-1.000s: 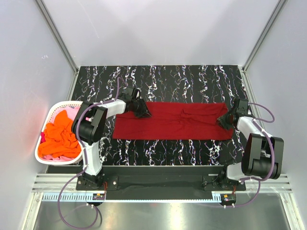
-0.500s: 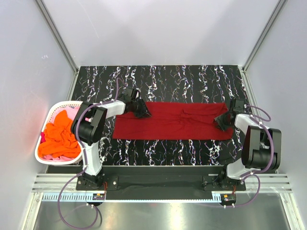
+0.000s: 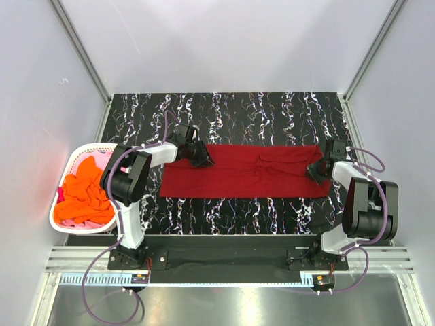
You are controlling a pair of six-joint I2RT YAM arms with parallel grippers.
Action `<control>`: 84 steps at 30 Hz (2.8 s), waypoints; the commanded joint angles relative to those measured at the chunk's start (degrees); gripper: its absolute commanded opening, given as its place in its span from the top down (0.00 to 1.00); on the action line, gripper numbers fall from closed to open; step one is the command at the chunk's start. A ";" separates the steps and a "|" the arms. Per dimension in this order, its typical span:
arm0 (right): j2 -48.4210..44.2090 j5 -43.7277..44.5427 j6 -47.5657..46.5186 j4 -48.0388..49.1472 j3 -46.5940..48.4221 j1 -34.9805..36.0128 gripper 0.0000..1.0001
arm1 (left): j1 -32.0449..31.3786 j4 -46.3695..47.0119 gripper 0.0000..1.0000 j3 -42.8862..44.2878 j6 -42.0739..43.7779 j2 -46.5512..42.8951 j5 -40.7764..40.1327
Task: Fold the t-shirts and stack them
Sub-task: Fold the tshirt
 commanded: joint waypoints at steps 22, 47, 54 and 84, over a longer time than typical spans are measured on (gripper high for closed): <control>1.48 0.77 1.19 3.02 1.25 1.87 0.68 | -0.06 -1.18 0.72 -2.05 0.40 0.08 -2.43; -7.92 3.23 -0.66 2.76 -1.65 2.05 1.00 | -0.15 -1.00 0.72 -0.65 -0.30 1.48 -2.60; -12.14 5.07 0.05 1.10 -3.32 2.14 1.00 | -0.24 -1.00 0.72 -0.04 -0.65 2.09 -2.52; -5.73 2.09 -4.34 -2.52 5.73 3.19 0.88 | -1.21 -5.39 0.69 4.80 0.93 -6.07 3.02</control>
